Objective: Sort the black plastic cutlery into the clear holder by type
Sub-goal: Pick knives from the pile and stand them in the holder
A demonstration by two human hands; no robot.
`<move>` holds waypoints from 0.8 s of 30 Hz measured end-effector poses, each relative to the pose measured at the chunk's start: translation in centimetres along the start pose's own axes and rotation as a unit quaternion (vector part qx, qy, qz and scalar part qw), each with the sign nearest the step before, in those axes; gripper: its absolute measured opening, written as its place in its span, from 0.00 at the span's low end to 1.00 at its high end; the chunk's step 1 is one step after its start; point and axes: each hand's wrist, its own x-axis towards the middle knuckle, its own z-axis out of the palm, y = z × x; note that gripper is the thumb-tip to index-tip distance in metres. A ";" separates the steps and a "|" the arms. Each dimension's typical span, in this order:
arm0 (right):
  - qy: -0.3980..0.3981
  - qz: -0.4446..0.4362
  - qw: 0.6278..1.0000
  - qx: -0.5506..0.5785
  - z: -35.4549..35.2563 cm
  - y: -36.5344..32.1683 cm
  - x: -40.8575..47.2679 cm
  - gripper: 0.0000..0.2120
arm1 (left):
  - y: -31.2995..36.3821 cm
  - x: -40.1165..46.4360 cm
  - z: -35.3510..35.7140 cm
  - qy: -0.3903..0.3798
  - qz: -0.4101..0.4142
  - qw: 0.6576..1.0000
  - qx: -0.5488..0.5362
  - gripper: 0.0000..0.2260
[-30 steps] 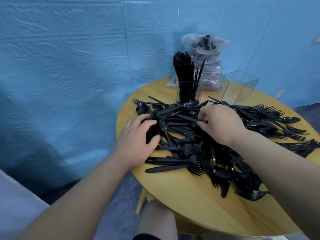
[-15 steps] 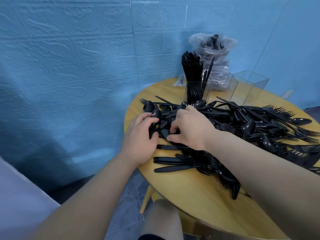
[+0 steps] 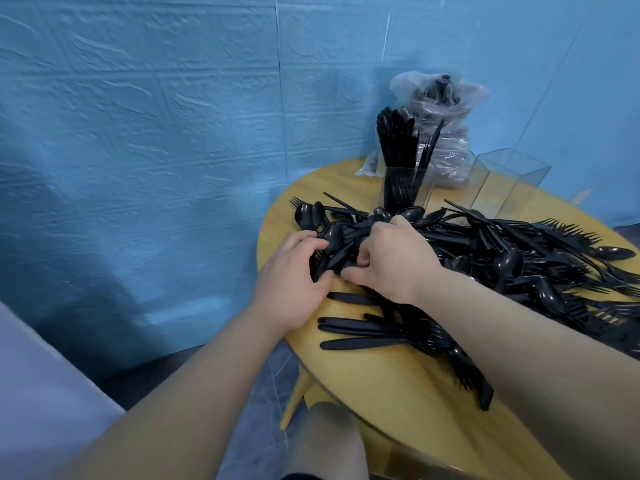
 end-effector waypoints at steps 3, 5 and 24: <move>0.002 0.010 1.000 -0.012 0.3 -0.1 -0.1 0.22 | 0.0 0.0 0.1 0.001 0.000 1.000 0.002 0.20; 0.009 0.012 1.000 -0.016 0.6 -0.2 0.0 0.22 | 0.1 0.0 0.1 0.008 0.001 1.000 0.007 0.20; 0.004 0.083 0.996 0.018 0.6 -0.3 0.5 0.14 | 0.0 0.2 0.0 -0.004 -0.019 0.999 0.025 0.21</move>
